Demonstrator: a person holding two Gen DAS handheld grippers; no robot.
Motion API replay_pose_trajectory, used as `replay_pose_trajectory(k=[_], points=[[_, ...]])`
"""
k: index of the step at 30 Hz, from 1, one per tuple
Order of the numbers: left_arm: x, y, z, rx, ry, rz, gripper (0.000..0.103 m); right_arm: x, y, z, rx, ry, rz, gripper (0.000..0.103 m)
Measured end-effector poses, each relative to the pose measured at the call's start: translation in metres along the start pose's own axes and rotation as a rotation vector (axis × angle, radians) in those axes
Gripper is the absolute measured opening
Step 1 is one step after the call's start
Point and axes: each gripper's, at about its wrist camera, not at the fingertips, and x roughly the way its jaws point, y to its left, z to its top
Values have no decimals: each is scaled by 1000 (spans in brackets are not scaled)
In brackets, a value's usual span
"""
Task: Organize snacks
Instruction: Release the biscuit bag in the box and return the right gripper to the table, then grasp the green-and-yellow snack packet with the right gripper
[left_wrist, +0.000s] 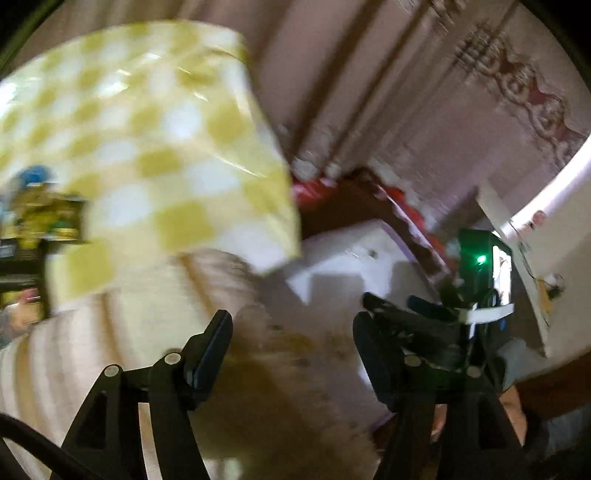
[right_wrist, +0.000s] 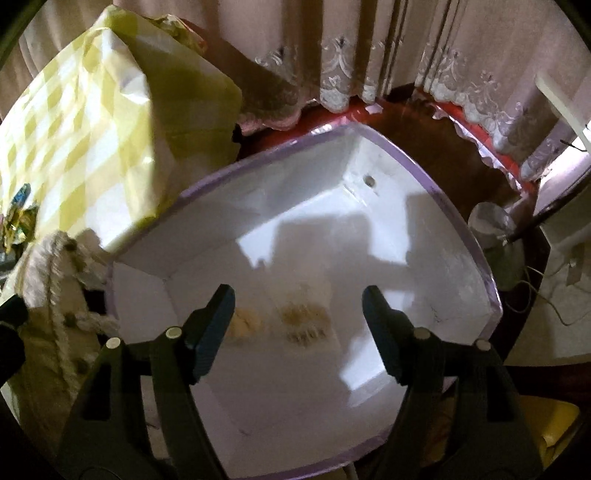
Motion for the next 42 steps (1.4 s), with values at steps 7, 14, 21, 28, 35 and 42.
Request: replay_pose_trajectory(k=[7, 14, 21, 28, 35, 42], points=[[-68, 64, -21, -69, -148, 260, 82, -41, 67, 23, -110, -179, 53, 87], [-112, 115, -56, -185, -176, 420, 82, -65, 141, 19, -264, -225, 168, 87], [-131, 139, -80, -275, -195, 445, 82, -80, 186, -8, -353, -221, 268, 87], [-140, 154, -87, -313, -208, 463, 82, -75, 210, -24, -409, -152, 322, 87], [-147, 166, -90, -346, -225, 456, 82, -77, 228, -31, -475, -156, 297, 87], [-145, 184, -94, -388, -225, 439, 82, -76, 237, -34, -493, -157, 319, 87]])
